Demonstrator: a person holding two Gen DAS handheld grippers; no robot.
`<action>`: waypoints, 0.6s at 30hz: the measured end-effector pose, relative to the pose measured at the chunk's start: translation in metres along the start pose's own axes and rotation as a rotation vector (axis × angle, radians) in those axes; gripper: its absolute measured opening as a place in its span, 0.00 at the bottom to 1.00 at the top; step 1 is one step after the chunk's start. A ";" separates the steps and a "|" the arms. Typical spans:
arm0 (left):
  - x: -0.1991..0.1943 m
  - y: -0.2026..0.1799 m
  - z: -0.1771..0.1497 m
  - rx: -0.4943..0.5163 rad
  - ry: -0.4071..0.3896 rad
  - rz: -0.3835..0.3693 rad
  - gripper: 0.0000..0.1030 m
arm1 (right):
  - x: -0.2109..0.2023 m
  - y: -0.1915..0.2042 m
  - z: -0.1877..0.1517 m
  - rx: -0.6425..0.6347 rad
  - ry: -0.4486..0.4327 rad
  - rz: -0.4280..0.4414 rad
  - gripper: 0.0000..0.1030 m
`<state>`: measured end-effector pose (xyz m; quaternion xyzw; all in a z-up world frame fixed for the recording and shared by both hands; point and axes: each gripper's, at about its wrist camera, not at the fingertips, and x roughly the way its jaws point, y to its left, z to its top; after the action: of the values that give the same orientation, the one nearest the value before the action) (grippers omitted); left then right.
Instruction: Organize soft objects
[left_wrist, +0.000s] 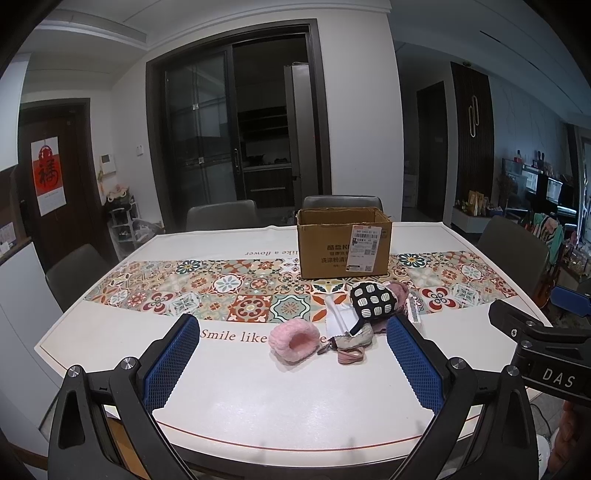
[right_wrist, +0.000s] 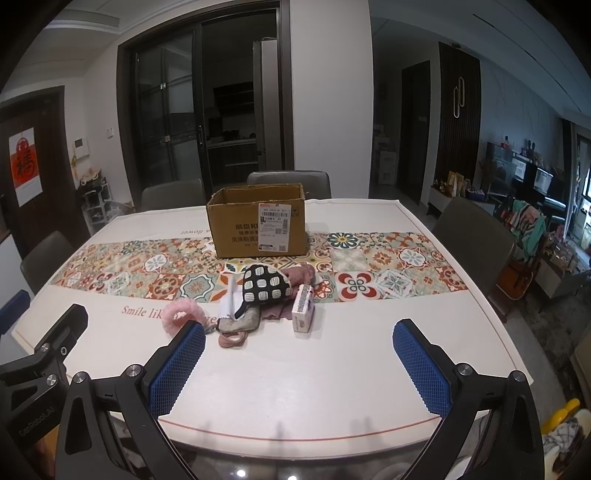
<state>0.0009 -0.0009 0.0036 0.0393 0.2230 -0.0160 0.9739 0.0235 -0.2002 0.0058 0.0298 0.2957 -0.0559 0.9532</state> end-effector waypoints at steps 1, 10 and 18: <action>0.000 -0.001 0.000 0.001 0.001 -0.001 1.00 | 0.000 0.001 0.000 0.000 -0.001 0.000 1.00; 0.001 -0.003 -0.001 0.003 0.001 -0.006 1.00 | 0.000 0.001 0.000 0.000 0.000 -0.001 1.00; 0.004 -0.005 -0.002 0.004 0.006 -0.012 1.00 | 0.001 -0.001 -0.001 0.001 0.004 0.000 1.00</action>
<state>0.0032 -0.0062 -0.0007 0.0400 0.2260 -0.0224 0.9730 0.0240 -0.2017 0.0040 0.0305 0.2974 -0.0562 0.9526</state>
